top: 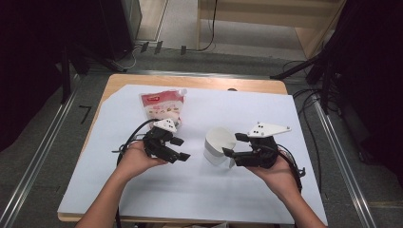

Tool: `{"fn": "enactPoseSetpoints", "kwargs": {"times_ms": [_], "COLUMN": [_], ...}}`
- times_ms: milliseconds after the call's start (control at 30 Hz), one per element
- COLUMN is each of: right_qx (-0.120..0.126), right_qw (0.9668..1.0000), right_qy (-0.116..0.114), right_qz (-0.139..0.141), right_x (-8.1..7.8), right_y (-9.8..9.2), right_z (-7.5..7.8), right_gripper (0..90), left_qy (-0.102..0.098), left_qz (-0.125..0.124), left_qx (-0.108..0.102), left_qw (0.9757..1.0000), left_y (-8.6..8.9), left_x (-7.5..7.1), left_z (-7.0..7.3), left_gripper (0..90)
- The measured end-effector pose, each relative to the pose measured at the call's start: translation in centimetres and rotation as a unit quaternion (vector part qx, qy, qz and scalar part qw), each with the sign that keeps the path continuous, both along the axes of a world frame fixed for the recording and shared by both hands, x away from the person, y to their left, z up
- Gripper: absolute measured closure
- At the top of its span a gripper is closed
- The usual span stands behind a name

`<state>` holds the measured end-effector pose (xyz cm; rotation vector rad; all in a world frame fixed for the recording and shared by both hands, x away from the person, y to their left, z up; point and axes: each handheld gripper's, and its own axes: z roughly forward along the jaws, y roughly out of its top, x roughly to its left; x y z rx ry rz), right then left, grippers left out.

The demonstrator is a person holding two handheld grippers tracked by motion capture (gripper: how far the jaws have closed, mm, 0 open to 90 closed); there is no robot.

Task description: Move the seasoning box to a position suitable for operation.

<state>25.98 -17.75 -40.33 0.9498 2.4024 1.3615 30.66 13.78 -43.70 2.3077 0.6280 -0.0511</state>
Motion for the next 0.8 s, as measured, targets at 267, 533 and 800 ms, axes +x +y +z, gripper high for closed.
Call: {"fn": "enactPoseSetpoints", "kwargs": {"times_ms": [267,533,800], "right_qx": [0.023,0.002,-0.011], "right_qw": [0.9997,0.9996,0.999], "right_qy": [0.011,0.024,0.028], "right_qz": [0.004,0.017,0.032], "right_x": [-1.0,-1.9,-2.3], "right_y": [-1.1,-1.3,-0.7], "right_z": [-0.6,-2.4,-3.9], "right_gripper": [59.2,80.2,90.0], "left_qy": [0.001,0.001,0.001], "left_qz": [0.002,0.004,0.005], "left_qx": [0.001,-0.003,-0.004], "left_qw": [1.0,1.0,1.0], "left_y": [0.0,0.3,0.3], "left_x": [0.0,0.2,0.2], "left_z": [0.0,0.0,-0.1], "left_gripper": [34.4,34.4,34.4]}}
